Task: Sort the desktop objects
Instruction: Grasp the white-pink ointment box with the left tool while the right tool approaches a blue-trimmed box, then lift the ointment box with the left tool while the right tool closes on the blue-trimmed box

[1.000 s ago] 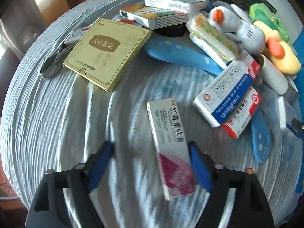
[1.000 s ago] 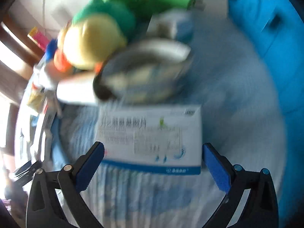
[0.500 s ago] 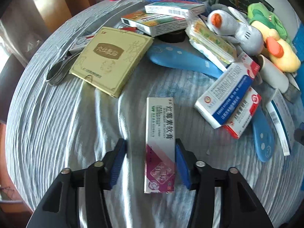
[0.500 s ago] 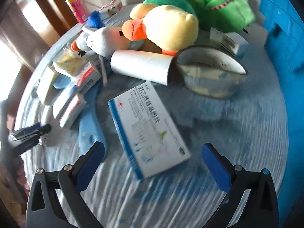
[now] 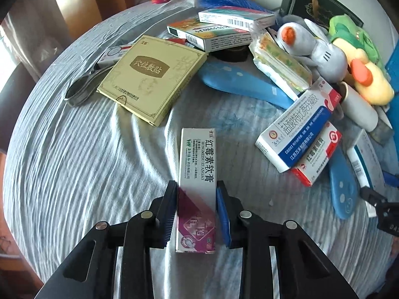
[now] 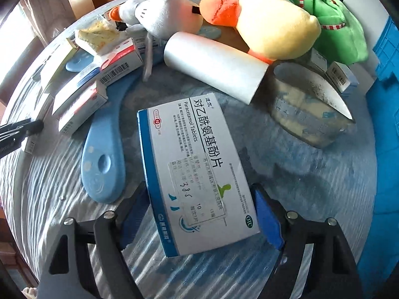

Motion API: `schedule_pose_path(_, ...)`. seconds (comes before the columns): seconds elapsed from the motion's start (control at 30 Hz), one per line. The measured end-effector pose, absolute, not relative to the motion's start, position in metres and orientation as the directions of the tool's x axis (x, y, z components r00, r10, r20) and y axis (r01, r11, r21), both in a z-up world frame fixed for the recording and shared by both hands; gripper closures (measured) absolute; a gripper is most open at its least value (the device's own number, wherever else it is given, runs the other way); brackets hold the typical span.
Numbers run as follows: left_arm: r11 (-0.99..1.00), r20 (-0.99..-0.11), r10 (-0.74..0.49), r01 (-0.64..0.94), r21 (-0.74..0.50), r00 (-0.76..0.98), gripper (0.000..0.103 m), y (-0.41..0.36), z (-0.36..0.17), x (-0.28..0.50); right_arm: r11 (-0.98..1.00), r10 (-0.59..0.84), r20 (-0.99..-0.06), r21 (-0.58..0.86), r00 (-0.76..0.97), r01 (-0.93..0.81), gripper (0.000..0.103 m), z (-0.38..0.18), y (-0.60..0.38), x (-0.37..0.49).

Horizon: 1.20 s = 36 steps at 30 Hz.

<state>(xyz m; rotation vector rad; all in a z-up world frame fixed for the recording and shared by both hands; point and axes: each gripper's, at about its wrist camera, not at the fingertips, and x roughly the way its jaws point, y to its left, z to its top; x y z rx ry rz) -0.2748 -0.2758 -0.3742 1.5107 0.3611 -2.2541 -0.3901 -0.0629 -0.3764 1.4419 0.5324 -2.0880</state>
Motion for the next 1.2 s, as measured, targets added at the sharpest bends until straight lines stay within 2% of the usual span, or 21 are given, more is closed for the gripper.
schedule_pose_path(0.2,-0.889,-0.92,-0.197,0.457,0.021,-0.34,0.074,-0.301,-0.382,-0.273,-0.783,-0.203,-0.935,-0.024,-0.291,0.622,0.023,-0.377,-0.064,-0.392)
schedule_pose_path(0.7,-0.9,-0.861,-0.222,0.436,0.001,-0.457,0.074,-0.275,-0.316,-0.246,-0.817,-0.246,-0.89,-0.023,-0.384,0.576,0.026,-0.322,-0.037,-0.36)
schedule_pose_path(0.8,-0.909,-0.849,-0.221,0.417,0.001,-0.479,0.074,-0.265,-0.306,-0.241,-0.82,-0.258,-0.881,-0.017,-0.396,0.572,0.029,-0.317,-0.038,-0.356)
schedule_pose_path(0.87,-0.913,-0.845,-0.221,0.408,0.003,-0.487,0.074,-0.253,-0.3,-0.238,-0.818,-0.283,-0.874,0.005,-0.395,0.575,0.069,-0.309,-0.027,-0.35)
schedule_pose_path(0.9,-0.916,-0.843,-0.219,0.402,0.004,-0.492,0.074,-0.248,-0.298,-0.237,-0.818,-0.282,-0.874,0.004,-0.396,0.575,0.07,-0.308,-0.027,-0.348)
schedule_pose_path(1.1,-0.92,-0.851,-0.203,0.391,-0.003,-0.484,0.074,-0.232,-0.301,-0.234,-0.827,-0.301,-0.883,0.055,-0.36,0.559,0.07,-0.31,-0.009,-0.345)
schedule_pose_path(1.13,-0.921,-0.854,-0.198,0.389,-0.005,-0.481,0.074,-0.23,-0.304,-0.234,-0.831,-0.295,-0.885,0.052,-0.359,0.554,0.067,-0.313,-0.007,-0.346)
schedule_pose_path(1.2,-0.923,-0.861,-0.19,0.384,-0.007,-0.472,0.074,-0.227,-0.312,-0.237,-0.837,-0.281,-0.89,0.045,-0.358,0.545,0.046,-0.317,-0.005,-0.348)
